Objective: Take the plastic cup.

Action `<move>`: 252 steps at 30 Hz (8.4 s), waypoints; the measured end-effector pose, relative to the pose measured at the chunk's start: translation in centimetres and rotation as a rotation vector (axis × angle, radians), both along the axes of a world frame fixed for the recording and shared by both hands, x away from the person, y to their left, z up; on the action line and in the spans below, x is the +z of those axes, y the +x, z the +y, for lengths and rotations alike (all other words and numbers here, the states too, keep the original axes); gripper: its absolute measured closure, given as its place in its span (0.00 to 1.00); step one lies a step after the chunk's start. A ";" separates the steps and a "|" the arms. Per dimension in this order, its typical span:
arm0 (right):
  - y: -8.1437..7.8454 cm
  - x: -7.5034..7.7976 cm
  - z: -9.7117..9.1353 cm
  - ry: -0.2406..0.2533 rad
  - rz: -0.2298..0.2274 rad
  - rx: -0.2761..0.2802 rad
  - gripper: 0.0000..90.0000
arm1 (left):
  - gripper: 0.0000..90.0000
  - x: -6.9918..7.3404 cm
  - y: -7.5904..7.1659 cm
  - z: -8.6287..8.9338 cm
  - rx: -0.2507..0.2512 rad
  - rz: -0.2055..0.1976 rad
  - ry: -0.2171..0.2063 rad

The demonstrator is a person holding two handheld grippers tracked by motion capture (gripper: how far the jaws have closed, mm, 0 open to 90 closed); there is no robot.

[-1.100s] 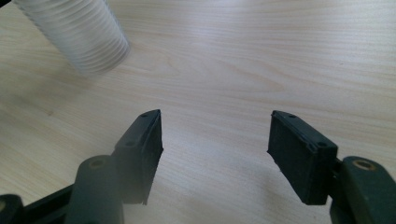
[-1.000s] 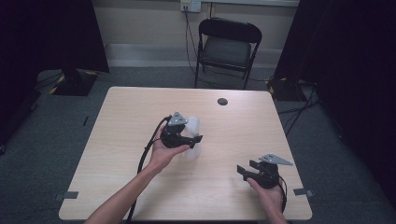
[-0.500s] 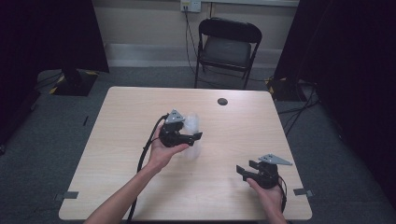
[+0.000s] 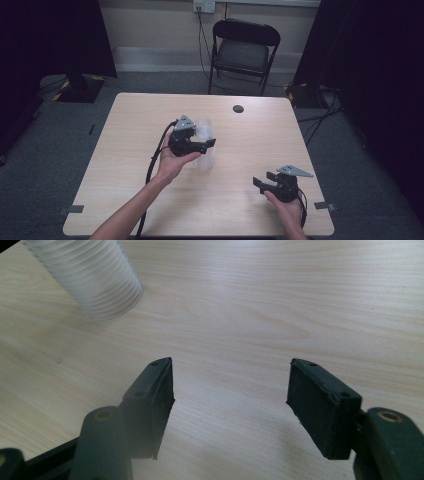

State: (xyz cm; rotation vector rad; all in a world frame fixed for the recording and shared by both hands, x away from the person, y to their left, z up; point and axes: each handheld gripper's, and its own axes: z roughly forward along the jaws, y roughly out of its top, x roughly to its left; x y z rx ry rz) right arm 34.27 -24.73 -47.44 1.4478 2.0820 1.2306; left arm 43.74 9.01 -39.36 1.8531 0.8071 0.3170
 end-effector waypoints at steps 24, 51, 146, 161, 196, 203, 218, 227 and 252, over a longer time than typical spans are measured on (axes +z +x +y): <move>-0.1 0.0 0.0 0.011 -0.001 0.005 0.38 | 0.37 1.5 -0.3 0.6 0.004 -0.061 -0.100; -0.1 0.0 0.2 0.004 -0.009 0.011 0.38 | 0.37 3.9 -1.3 2.2 0.019 -0.132 -0.169; -3.5 2.5 10.6 -0.010 -0.320 0.386 0.70 | 0.39 -2.9 -7.5 4.7 -0.114 0.463 -0.342; -4.1 3.0 11.7 -0.012 -0.385 0.439 0.75 | 0.39 -3.5 -7.6 3.8 -0.126 0.573 -0.391; -2.8 3.8 14.6 0.043 -0.577 0.392 0.76 | 0.38 -2.5 -8.3 3.0 -0.147 0.585 -0.470; -2.7 3.4 15.2 0.056 -0.611 0.376 0.77 | 0.37 -2.6 -8.5 3.0 -0.137 0.583 -0.472; -2.7 3.6 15.2 0.097 -0.640 0.349 0.83 | 0.32 -2.8 -8.7 2.5 -0.165 0.590 -0.493; -2.5 3.5 14.4 0.102 -0.632 0.295 0.90 | 0.26 -2.9 -8.7 2.5 -0.165 0.577 -0.487; -1.8 4.2 11.9 0.102 -0.550 0.253 0.99 | 0.22 -3.0 -8.4 3.2 -0.174 0.522 -0.436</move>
